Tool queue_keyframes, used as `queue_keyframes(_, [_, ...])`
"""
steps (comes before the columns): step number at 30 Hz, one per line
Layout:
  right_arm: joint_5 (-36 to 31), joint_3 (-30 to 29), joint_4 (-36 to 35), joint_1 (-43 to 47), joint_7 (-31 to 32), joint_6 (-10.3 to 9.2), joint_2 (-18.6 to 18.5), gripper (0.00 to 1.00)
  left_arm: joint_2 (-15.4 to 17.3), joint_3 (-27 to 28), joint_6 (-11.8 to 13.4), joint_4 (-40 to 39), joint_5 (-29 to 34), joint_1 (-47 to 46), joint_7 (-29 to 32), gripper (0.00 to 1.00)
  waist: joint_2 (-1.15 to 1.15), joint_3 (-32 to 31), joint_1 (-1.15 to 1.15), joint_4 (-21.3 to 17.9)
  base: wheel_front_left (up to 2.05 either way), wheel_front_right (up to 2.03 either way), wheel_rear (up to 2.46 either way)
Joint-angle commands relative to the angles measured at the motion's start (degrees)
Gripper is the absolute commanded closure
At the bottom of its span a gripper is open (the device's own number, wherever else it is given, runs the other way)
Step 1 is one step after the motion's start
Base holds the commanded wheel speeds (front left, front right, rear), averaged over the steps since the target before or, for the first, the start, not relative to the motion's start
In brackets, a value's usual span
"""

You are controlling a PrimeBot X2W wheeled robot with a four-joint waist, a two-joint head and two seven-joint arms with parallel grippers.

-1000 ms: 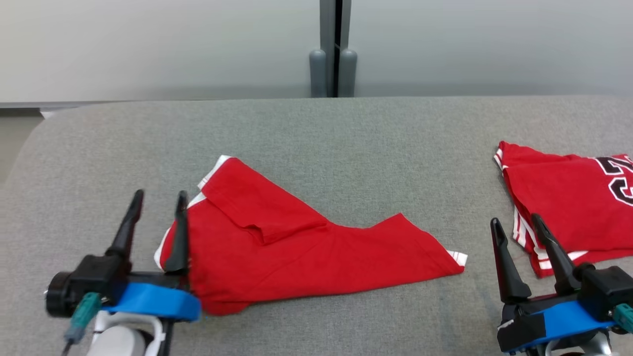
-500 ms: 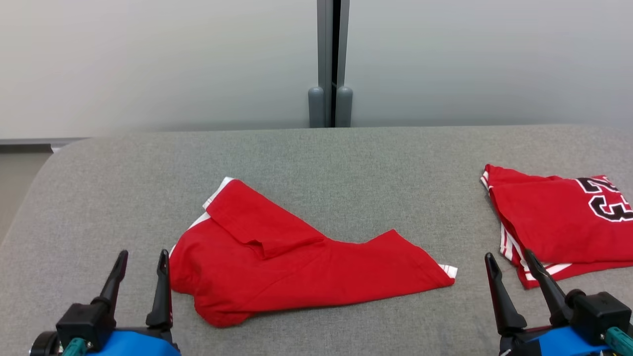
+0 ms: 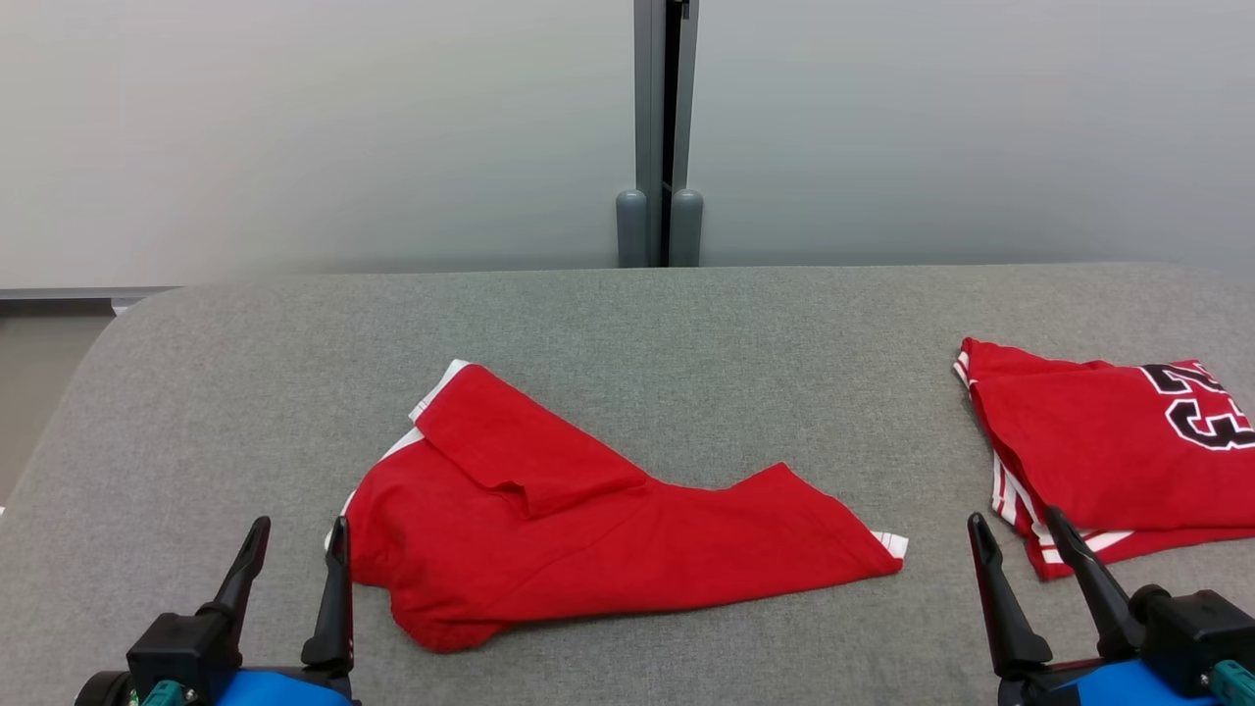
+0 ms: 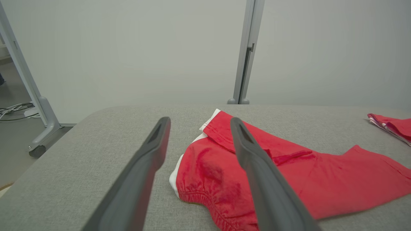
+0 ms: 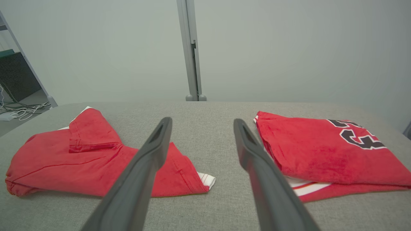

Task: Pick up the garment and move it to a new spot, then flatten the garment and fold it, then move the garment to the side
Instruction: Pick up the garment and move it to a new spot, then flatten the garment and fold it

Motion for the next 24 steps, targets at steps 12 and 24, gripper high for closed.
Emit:
queue_keyframes(12, [0.31,-0.27,-0.43,0.22,-0.22,0.00,-0.01,0.00,0.47,-0.56,0.73,-1.03,-0.38,0.39,0.42,0.00,0.00,0.62,0.00,-0.16,0.00,0.00,0.00])
queue_keyframes(24, [0.52,1.00,-0.03,-3.07,-0.75,0.00,-0.01,0.00,-1.80,-7.56,-4.86,4.61,-1.04,-3.62,5.77,0.00,0.00,7.18,0.00,-0.50,0.00,0.00,0.00])
